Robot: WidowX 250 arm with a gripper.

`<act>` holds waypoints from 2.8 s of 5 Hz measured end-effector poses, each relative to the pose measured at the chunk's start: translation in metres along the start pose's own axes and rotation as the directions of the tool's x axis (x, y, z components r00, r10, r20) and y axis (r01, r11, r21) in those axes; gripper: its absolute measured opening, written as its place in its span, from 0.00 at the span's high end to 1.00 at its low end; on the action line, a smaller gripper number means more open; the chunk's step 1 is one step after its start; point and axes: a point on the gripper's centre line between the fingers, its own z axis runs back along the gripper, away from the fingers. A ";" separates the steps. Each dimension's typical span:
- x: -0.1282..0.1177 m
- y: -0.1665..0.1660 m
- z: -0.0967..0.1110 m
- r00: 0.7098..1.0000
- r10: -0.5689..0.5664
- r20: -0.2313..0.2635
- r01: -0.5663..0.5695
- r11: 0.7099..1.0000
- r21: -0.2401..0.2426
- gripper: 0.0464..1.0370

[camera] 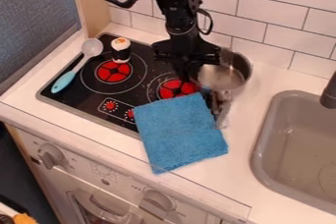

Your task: Placed the pot on the towel

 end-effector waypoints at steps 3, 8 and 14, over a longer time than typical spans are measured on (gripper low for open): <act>-0.004 -0.005 0.000 1.000 0.004 -0.019 -0.004 1.000 0.015 0.97; -0.007 -0.026 0.050 0.997 -0.046 0.057 0.045 0.999 0.005 0.97; -0.091 -0.003 0.027 1.000 0.030 -0.010 -0.029 0.999 0.040 0.97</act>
